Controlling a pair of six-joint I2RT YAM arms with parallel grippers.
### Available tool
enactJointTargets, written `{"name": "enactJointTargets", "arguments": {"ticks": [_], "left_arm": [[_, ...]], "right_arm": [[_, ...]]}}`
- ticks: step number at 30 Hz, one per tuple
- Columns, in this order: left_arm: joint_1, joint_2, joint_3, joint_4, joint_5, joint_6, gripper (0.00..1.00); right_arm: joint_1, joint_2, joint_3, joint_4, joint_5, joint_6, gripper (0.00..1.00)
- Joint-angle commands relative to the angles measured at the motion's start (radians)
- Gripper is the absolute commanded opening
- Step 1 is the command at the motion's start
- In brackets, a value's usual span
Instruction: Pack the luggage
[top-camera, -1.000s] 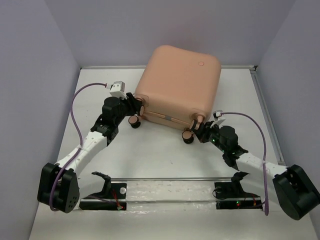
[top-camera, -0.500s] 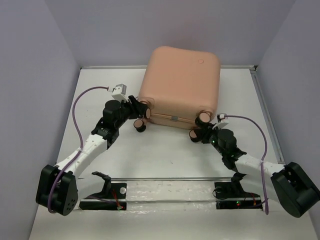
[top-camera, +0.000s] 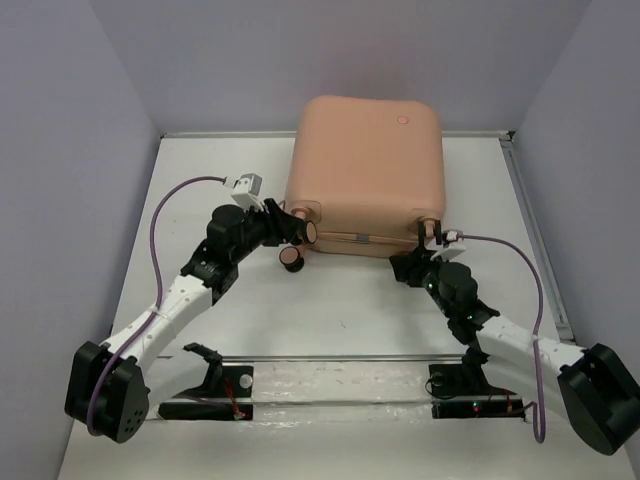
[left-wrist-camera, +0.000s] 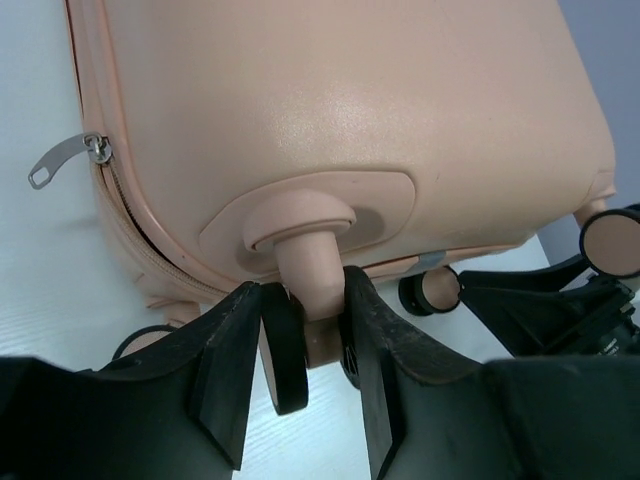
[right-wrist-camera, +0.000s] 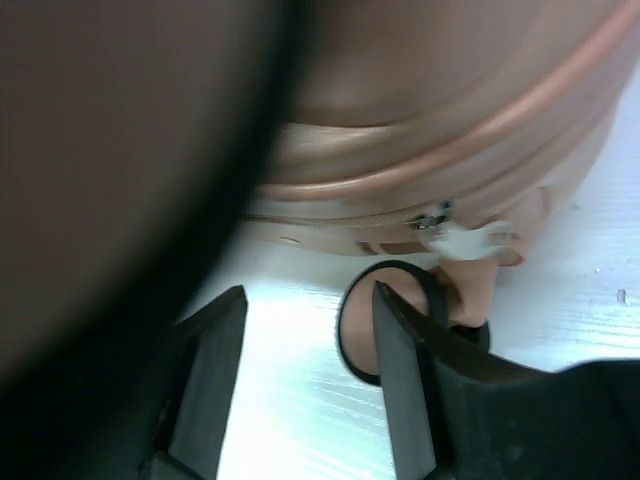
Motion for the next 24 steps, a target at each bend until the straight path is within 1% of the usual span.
{"name": "enactJointTargets", "arguments": {"ticks": [1,3,4,5,7,8,9,11,12,13,14,15,17,18,19,21,24], "left_arm": [[-0.036,-0.064,0.033,-0.107,0.163,0.008,0.06],[0.006,-0.072,0.040,-0.152,0.161,0.018,0.06],[0.051,-0.084,0.039,-0.164,0.162,0.021,0.06],[0.072,-0.093,0.036,-0.175,0.162,0.030,0.06],[0.104,-0.125,0.025,-0.210,0.159,0.044,0.06],[0.118,-0.133,0.022,-0.222,0.158,0.051,0.06],[0.138,-0.142,0.020,-0.235,0.162,0.065,0.06],[0.142,-0.156,0.014,-0.258,0.179,0.077,0.06],[0.142,-0.159,0.011,-0.265,0.191,0.087,0.06],[0.142,-0.165,0.011,-0.273,0.199,0.090,0.06],[0.142,-0.171,0.013,-0.279,0.210,0.093,0.12],[0.142,-0.183,0.010,-0.278,0.222,0.093,0.40],[0.142,-0.191,0.016,-0.276,0.260,0.091,0.66],[0.142,-0.193,0.022,-0.276,0.270,0.093,0.76],[0.142,-0.196,0.036,-0.284,0.273,0.104,0.90],[0.142,-0.191,0.063,-0.301,0.256,0.128,0.99],[0.142,-0.158,0.086,-0.339,0.213,0.150,0.99]], "right_arm": [[0.030,-0.073,0.010,0.027,0.001,0.002,0.65],[0.030,-0.051,0.033,-0.006,-0.019,-0.021,0.67],[0.030,-0.035,0.050,-0.023,-0.022,-0.029,0.69],[0.030,-0.018,0.065,-0.030,-0.060,-0.044,0.72],[0.030,0.032,0.140,-0.038,-0.111,-0.096,0.74],[0.030,0.098,0.168,-0.038,-0.144,-0.115,0.74],[0.030,0.133,0.195,-0.023,-0.239,-0.135,0.75],[0.030,0.228,0.267,0.018,-0.305,-0.159,0.76],[0.030,0.253,0.290,0.025,-0.354,-0.167,0.76],[0.030,0.276,0.329,0.031,-0.370,-0.169,0.76],[0.030,0.305,0.343,0.035,-0.378,-0.169,0.76],[0.041,0.313,0.355,0.032,-0.378,-0.173,0.76],[0.041,0.310,0.344,0.026,-0.372,-0.173,0.76],[0.041,0.306,0.334,0.022,-0.367,-0.175,0.77],[0.041,0.283,0.320,0.012,-0.361,-0.181,0.77],[0.041,0.232,0.269,-0.015,-0.329,-0.176,0.78],[0.041,0.174,0.211,-0.057,-0.306,-0.157,0.81]]}}
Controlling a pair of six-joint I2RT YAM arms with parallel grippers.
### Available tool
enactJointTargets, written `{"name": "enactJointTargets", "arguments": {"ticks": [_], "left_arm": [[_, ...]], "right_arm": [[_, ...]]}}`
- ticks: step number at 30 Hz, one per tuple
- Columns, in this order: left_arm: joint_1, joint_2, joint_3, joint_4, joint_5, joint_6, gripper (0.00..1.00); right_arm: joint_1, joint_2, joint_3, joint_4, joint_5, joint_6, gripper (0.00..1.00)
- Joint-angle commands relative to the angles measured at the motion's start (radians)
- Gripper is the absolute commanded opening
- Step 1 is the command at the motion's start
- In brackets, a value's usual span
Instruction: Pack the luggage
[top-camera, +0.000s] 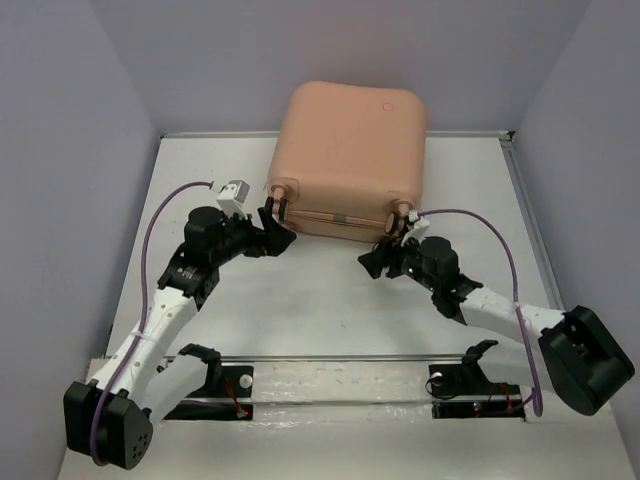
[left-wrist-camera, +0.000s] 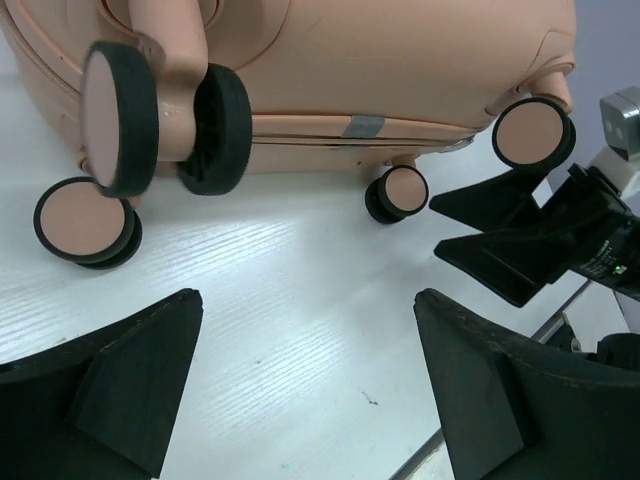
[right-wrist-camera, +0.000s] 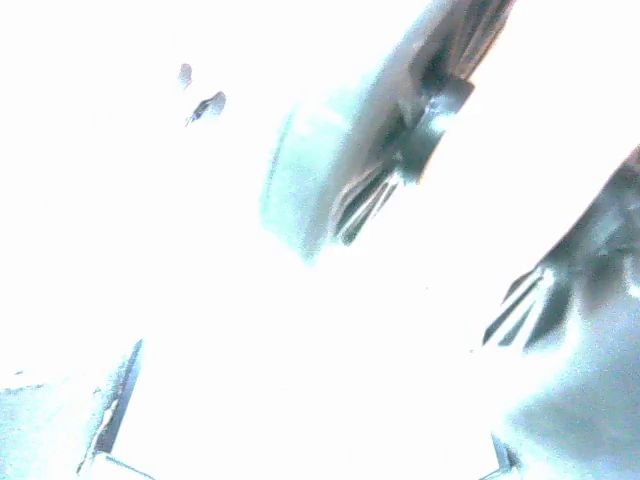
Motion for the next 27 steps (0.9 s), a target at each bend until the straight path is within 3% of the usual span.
{"name": "enactJointTargets", "arguments": {"ticks": [1,9,23,27], "left_arm": [[0.000,0.026,0.076,-0.048,-0.007,0.047,0.99],[0.000,-0.013,0.150,-0.134,-0.307,0.144,0.99],[0.000,0.323,0.314,-0.101,-0.156,0.143,0.99],[0.000,0.371,0.314,-0.065,-0.128,0.117,0.95]], "right_arm": [[0.011,-0.101,-0.054,-0.008,0.014,-0.008,0.82],[0.011,-0.316,-0.183,-0.118,0.165,0.107,0.85],[0.001,-0.443,-0.190,-0.170,0.236,0.106,0.84],[-0.008,-0.469,-0.194,-0.187,0.261,0.098,0.84]]}}
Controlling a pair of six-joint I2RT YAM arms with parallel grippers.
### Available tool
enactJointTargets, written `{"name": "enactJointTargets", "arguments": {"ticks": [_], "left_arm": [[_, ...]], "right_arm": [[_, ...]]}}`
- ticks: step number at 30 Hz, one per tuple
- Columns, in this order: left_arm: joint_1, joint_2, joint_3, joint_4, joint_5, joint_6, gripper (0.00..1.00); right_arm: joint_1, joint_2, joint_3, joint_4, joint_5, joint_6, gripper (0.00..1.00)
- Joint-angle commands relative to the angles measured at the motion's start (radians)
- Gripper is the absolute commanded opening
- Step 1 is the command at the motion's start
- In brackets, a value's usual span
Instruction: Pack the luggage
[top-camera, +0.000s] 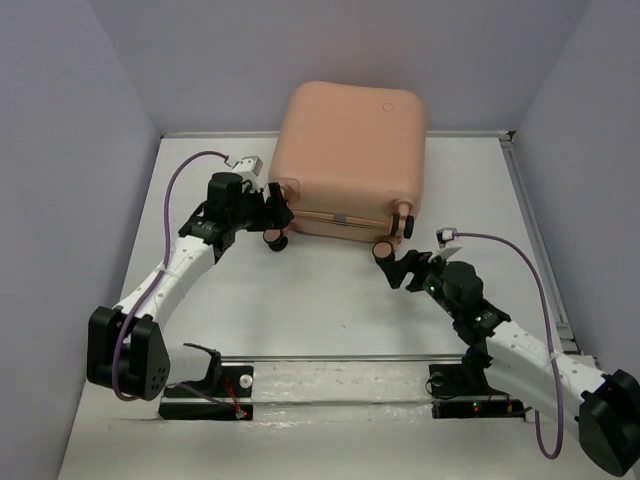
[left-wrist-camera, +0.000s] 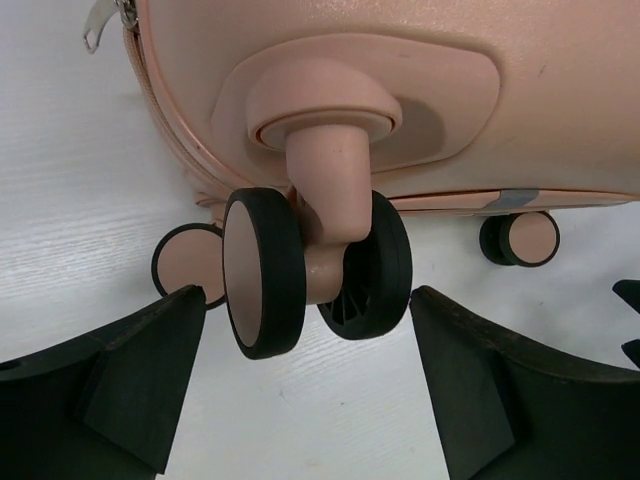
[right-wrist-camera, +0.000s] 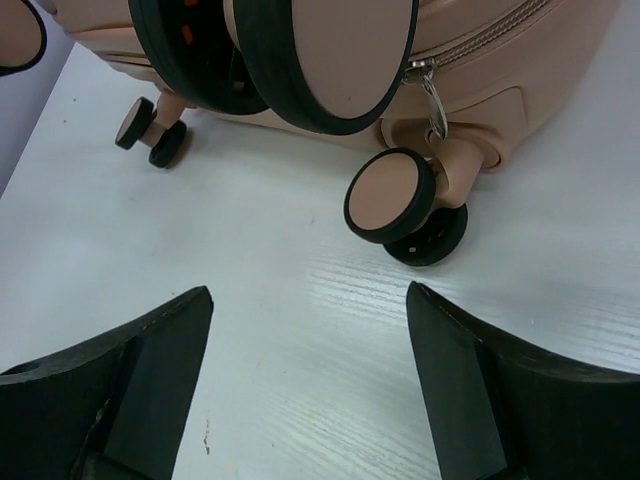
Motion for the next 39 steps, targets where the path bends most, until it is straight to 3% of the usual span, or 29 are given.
{"name": "enactJointTargets", "arguments": {"ticks": [1,4,6,7,8,9,10,20,24,39], "left_arm": [[-0.001,0.026,0.046,0.060,0.058,-0.021,0.92],[-0.001,0.047,0.051,0.085,0.093,-0.052,0.79],[-0.001,0.068,0.054,0.097,0.116,-0.067,0.67],[-0.001,0.073,0.048,0.103,0.122,-0.082,0.38],[-0.001,0.072,0.045,0.106,0.124,-0.092,0.22],[-0.001,0.066,0.040,0.105,0.125,-0.096,0.11],[-0.001,0.061,0.037,0.135,0.128,-0.107,0.06],[-0.001,-0.043,-0.041,0.243,0.250,-0.165,0.06],[0.001,-0.060,-0.060,0.258,0.282,-0.169,0.06],[-0.001,-0.116,-0.100,0.298,0.362,-0.196,0.06]], "right_arm": [[-0.008,-0.030,0.011,-0.007,0.048,-0.007,0.83],[-0.029,-0.027,0.020,-0.013,0.071,-0.023,0.81],[-0.052,-0.033,0.035,-0.017,0.074,-0.036,0.74],[-0.081,-0.032,0.045,-0.012,0.074,-0.056,0.71],[-0.097,-0.027,0.049,0.000,0.070,-0.069,0.68],[-0.115,-0.018,0.051,0.017,0.051,-0.084,0.64],[-0.147,0.008,0.052,0.032,-0.003,-0.105,0.63],[-0.192,0.221,0.108,0.275,-0.168,-0.201,0.62],[-0.225,0.309,0.131,0.338,-0.159,-0.221,0.59],[-0.246,0.590,0.112,0.824,-0.132,-0.179,0.46]]}}
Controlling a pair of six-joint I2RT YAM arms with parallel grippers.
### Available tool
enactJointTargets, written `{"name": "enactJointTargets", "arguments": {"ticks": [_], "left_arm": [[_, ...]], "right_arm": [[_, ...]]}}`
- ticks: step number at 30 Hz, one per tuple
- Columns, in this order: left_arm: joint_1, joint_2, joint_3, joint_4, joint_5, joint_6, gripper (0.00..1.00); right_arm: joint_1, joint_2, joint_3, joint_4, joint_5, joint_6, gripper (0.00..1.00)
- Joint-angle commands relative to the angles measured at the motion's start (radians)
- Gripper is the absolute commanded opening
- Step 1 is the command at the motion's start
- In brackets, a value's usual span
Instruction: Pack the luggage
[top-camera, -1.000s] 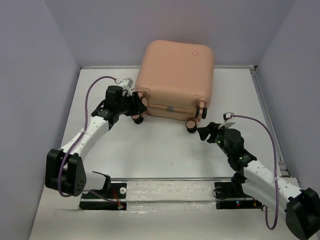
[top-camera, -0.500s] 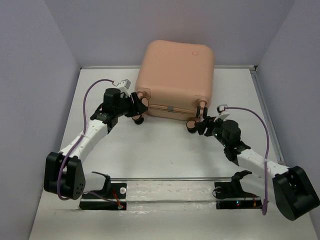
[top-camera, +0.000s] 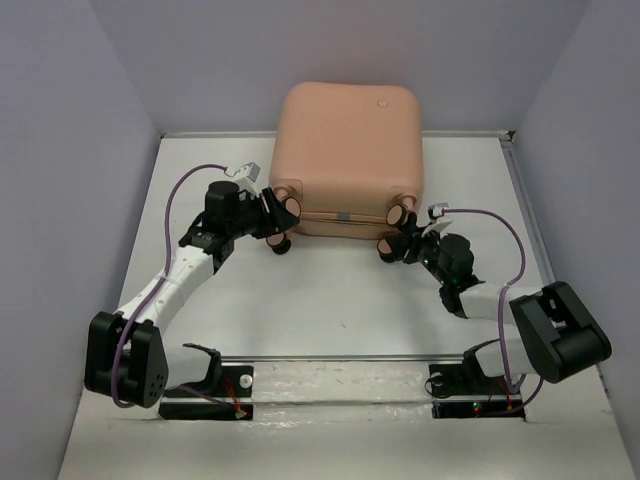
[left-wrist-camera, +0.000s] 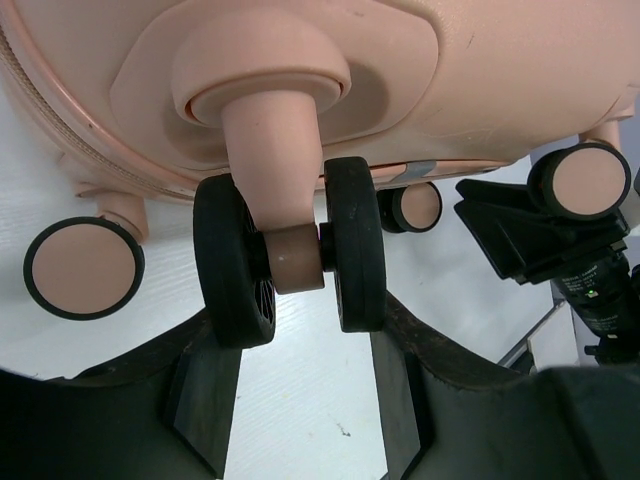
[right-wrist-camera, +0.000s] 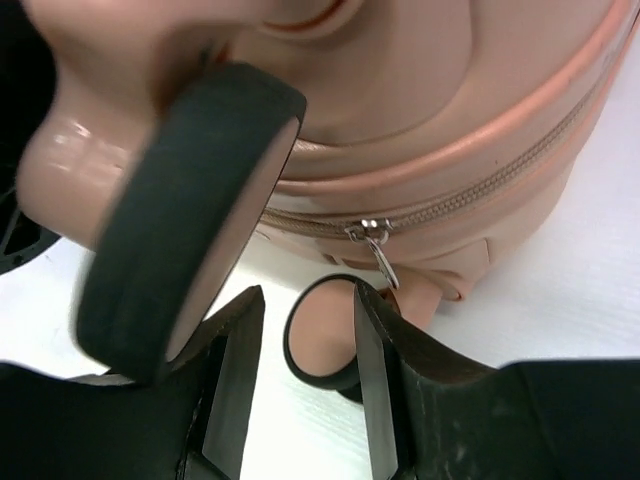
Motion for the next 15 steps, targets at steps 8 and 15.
{"name": "enactJointTargets", "arguments": {"ticks": [8,15], "left_arm": [[-0.011,-0.112,0.008,0.132,0.134,0.036,0.06],[-0.011,-0.152,-0.006,0.165,0.146,0.007,0.06]], "right_arm": [[-0.011,-0.012,-0.016,0.262,0.292,-0.016,0.51],[-0.020,0.037,-0.059,0.344,0.340,0.010,0.51]]}}
